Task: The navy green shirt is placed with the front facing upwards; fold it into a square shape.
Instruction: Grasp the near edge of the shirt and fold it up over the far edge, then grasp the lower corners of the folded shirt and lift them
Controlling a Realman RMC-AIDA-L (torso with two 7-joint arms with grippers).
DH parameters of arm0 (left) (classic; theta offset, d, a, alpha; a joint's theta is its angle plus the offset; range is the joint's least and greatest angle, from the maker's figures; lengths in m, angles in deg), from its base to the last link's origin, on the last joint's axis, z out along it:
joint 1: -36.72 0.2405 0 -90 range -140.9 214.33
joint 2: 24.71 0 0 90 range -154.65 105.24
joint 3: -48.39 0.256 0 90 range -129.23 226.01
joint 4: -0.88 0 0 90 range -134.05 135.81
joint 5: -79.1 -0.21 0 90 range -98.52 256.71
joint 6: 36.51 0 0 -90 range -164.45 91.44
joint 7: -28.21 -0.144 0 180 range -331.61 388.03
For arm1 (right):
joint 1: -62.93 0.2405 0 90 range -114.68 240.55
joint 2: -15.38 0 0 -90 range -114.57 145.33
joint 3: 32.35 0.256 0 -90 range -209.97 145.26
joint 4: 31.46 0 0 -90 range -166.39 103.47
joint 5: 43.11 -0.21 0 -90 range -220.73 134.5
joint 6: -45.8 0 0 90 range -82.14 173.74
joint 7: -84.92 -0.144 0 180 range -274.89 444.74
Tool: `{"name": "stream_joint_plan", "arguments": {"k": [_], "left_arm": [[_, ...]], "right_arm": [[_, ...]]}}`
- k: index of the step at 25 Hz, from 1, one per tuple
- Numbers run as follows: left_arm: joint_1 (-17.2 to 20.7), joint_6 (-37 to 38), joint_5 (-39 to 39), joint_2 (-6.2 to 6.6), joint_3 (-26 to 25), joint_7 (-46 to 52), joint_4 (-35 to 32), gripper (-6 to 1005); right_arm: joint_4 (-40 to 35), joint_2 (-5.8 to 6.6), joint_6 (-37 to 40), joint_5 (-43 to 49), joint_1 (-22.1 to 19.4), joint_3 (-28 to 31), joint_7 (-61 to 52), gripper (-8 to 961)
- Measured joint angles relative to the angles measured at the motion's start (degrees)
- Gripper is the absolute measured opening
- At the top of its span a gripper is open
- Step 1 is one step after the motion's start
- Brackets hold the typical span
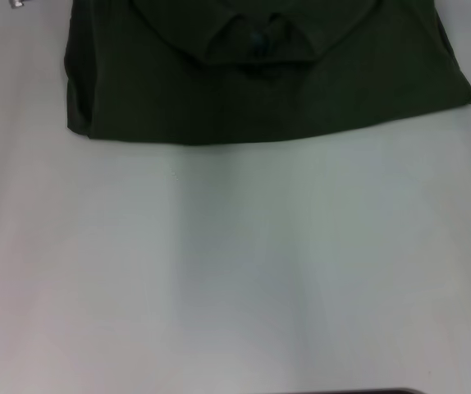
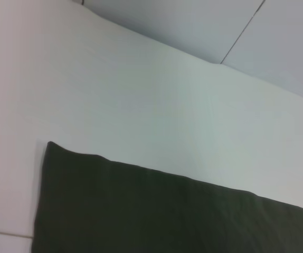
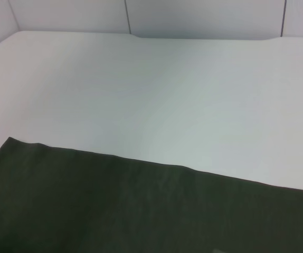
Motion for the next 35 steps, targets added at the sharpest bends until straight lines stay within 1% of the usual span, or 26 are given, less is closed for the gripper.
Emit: {"name": "stream_joint_plan", "arguments": {"k": [4, 9, 11, 14, 19, 20, 22, 26, 31, 33, 35], "left_arm": [[0.0, -0.4, 0.0, -0.29, 1.6, -0.9, 0.1, 36], [0.1, -1.4, 0.0, -1.21, 2.6, -2.7, 0.0, 36], [0.0, -1.4, 0.0, -1.21, 3.0, -3.1, -0.3, 36], [-0.1, -0.8, -0.3, -0.86, 3.7, -3.0, -1.1, 37], [-0.4, -0.7, -0.8, -0.51, 3.4, -2.7, -2.2, 37], [-0.5, -0.6, -0.9, -0.34, 3.3, -2.6, -2.5, 96], [-0.6, -0.3, -1.0, -0.18, 3.3, -2.2, -2.8, 213], [-0.1, 0.2, -1.2, -0.31, 3.3, -1.9, -2.4, 391], [0.3, 0.4, -1.2, -0.56, 3.3, -1.8, -2.1, 596], [0.6, 0.6, -1.0, -0.59, 3.3, -1.9, -1.7, 677], [1.6, 1.8, -0.9, -0.81, 3.3, -1.9, 0.5, 755]], "right_arm": [[0.0, -0.49, -1.0, 0.0, -0.4, -2.2, 0.0, 85], [0.5, -1.29, -3.9, 0.9, -1.1, -5.3, 0.1, 123], [0.6, -1.68, -4.6, 2.6, -1.1, -6.2, 0.1, 138], [0.8, -2.02, -4.8, 6.0, -0.8, -7.7, -0.1, 161], [1.7, -2.82, -5.4, 13.9, 1.1, -8.9, -2.6, 198], [1.9, -2.93, -5.4, 15.3, 1.4, -8.9, -3.3, 206], [1.9, -3.09, -5.5, 16.6, 1.6, -8.9, -4.0, 289], [1.4, -3.0, -5.1, 16.9, 1.4, -8.7, -4.1, 455], [1.0, -2.58, -4.8, 16.9, 1.1, -8.6, -4.2, 585], [0.6, -2.51, -4.3, 16.6, 1.0, -7.6, -4.5, 590], [-0.2, -1.98, -1.5, 14.3, 0.7, -4.8, -4.9, 595]]}}
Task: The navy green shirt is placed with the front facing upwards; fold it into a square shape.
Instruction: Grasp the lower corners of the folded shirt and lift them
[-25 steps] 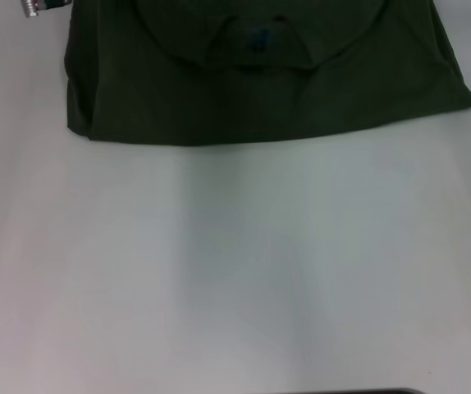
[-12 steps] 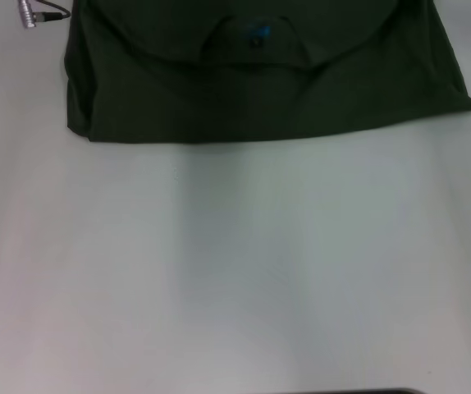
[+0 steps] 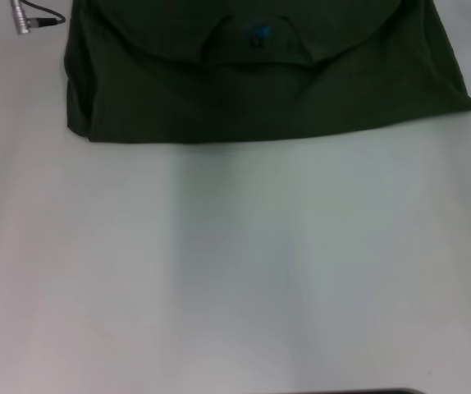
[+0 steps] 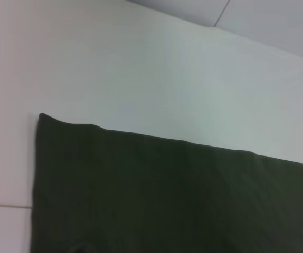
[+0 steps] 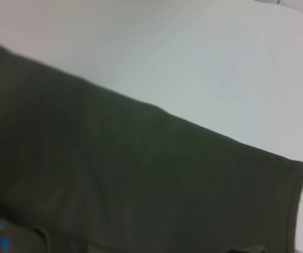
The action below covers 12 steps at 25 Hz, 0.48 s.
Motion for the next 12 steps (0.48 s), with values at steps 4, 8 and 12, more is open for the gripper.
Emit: {"name": "stream_joint_plan", "arguments": {"k": [4, 8, 12], "left_arm": [[4.0, 5.9, 1.8, -0.3, -0.3, -0.2, 7.2, 874], [7.9, 15.5, 8.1, 2.2, -1.9, -0.7, 10.9, 888], [10.2, 23.1, 11.7, 4.6, -5.7, -1.3, 9.7, 902]], "right_arm": [[-1.2, 2.5, 10.6, -9.8, -2.4, 5.1, 2.8, 605], [-4.2, 4.3, 21.0, -23.3, -9.8, 7.7, 8.2, 633], [-6.0, 4.65, 27.6, -35.1, -18.0, 10.4, 12.9, 672]]}}
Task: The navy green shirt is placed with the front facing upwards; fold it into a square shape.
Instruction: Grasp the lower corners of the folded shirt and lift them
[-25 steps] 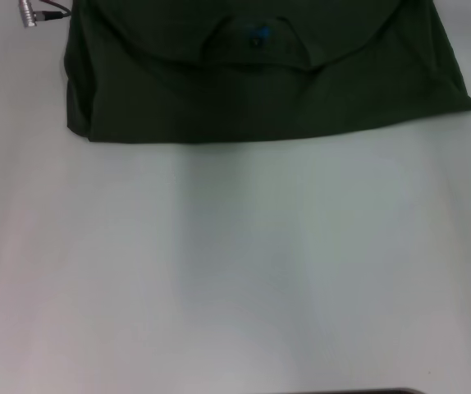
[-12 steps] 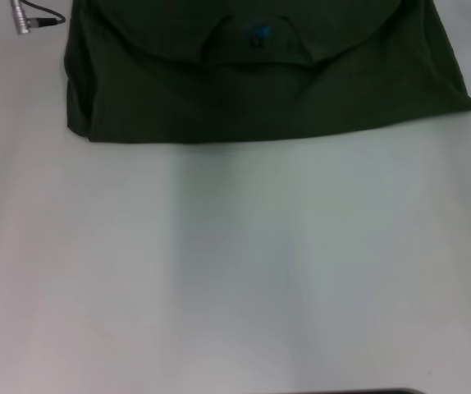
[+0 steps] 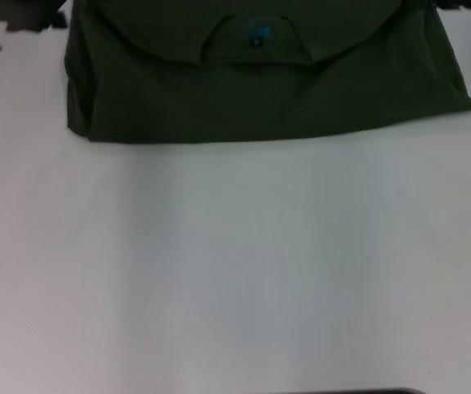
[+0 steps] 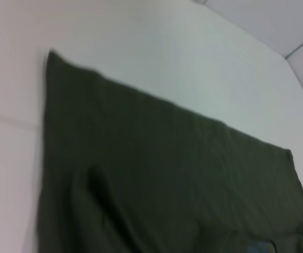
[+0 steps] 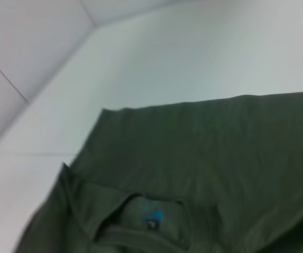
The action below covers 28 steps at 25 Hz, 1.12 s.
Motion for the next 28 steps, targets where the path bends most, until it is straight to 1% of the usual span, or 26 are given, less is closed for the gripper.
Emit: {"name": "stream_joint_plan", "arguments": {"k": [4, 7, 8, 10, 12, 15, 17, 18, 19, 21, 26, 28], "left_arm": [[1.9, 6.4, 1.2, 1.37, -4.6, -1.1, -1.6, 910], [2.7, 10.0, 1.2, 2.55, -6.2, -1.2, -2.9, 907], [3.1, 11.1, 1.2, 3.21, -6.7, -1.5, -4.0, 905], [3.2, 11.4, 1.2, 3.4, -6.8, -1.7, -4.5, 903], [3.5, 11.7, 1.2, 3.4, -6.9, -2.8, -5.2, 903], [3.9, 11.9, 1.2, 2.94, -6.8, -4.5, -5.9, 904], [4.5, 11.1, 1.0, 2.08, -6.8, -5.5, -6.2, 904], [4.5, 11.1, 1.0, 2.08, -6.8, -5.5, -6.2, 903], [5.0, 9.9, 1.0, 1.08, -6.8, -6.8, -6.3, 903], [5.4, 7.5, 0.6, -0.04, -6.6, -8.4, -6.5, 903], [5.2, 4.5, 0.6, -0.86, -6.4, -8.9, -8.8, 904], [5.2, 2.8, 0.6, -1.68, -6.4, -9.7, -9.6, 904]], "right_arm": [[-0.2, 0.52, 5.8, -5.5, -6.3, 2.8, 2.1, 668], [0.1, 0.57, 9.9, -7.0, -9.6, 6.4, 4.3, 660], [0.2, 0.43, 11.3, -7.4, -10.3, 8.0, 5.4, 657], [0.3, -0.13, 13.4, -7.7, -11.6, 10.5, 7.7, 654], [0.3, -0.95, 15.1, -7.8, -12.5, 12.1, 10.2, 654], [0.4, -1.54, 16.7, -7.7, -13.3, 12.6, 12.2, 654], [0.8, -1.67, 17.0, -7.5, -13.5, 12.7, 13.1, 654], [1.0, -1.7, 17.1, -7.5, -13.6, 12.7, 13.6, 654], [1.6, -1.73, 17.0, -7.5, -13.6, 12.7, 14.1, 654], [2.7, -1.7, 16.7, -7.5, -13.6, 12.7, 14.7, 653], [4.2, -1.37, 16.4, -7.5, -13.5, 12.7, 14.9, 653], [4.2, -1.38, 16.4, -7.5, -13.5, 12.8, 14.9, 653]]}}
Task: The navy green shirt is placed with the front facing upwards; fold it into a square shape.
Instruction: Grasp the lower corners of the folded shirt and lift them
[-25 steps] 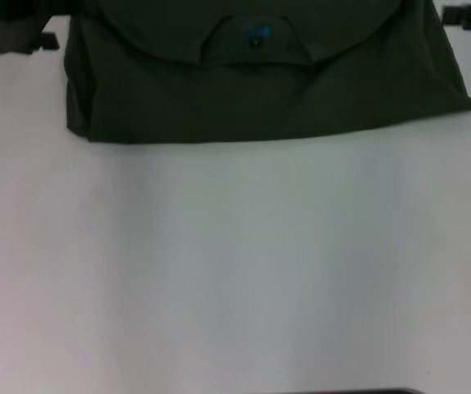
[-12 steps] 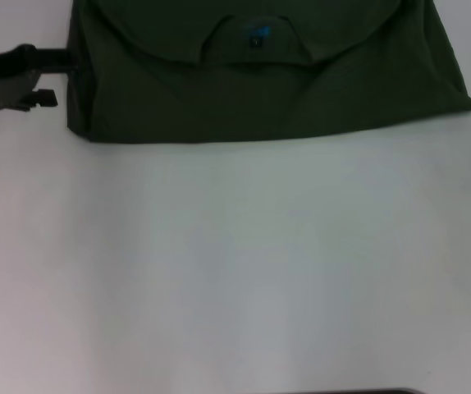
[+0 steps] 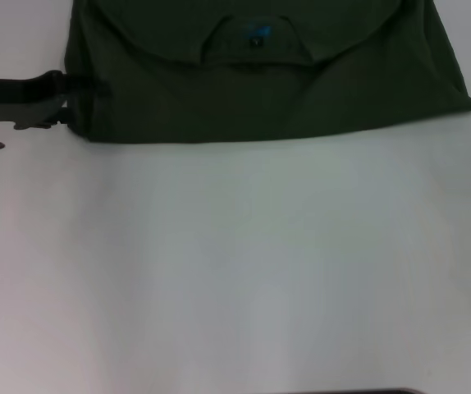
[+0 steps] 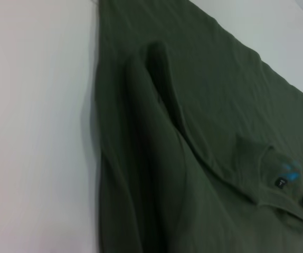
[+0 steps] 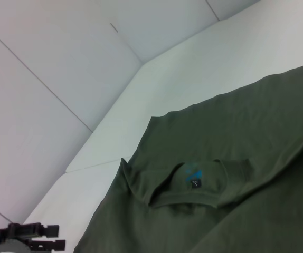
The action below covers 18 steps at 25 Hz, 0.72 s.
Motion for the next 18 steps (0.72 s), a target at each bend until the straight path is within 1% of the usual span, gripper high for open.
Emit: {"name": "stream_joint_plan", "arguments": {"k": [2, 5, 11, 18], "left_arm": [[0.0, -1.5, -0.1, -0.83, 0.1, -0.7, -0.2, 904], [0.1, -3.0, -0.1, -1.37, 0.4, -0.8, -0.4, 904], [0.0, -5.1, -0.3, -1.69, 0.7, 0.3, -2.5, 904], [0.0, -5.3, -0.6, -2.16, 0.6, 1.0, -2.6, 903]], "right_arm": [[0.0, -0.02, 0.0, 0.0, -0.1, 0.0, 0.0, 653], [0.0, -0.04, 0.0, 0.0, -0.2, 0.0, 0.0, 653], [0.1, -0.28, 0.1, 0.0, -0.6, 0.0, 0.0, 654], [0.7, -0.31, 0.1, -0.1, -0.9, 0.1, 0.0, 655]]}}
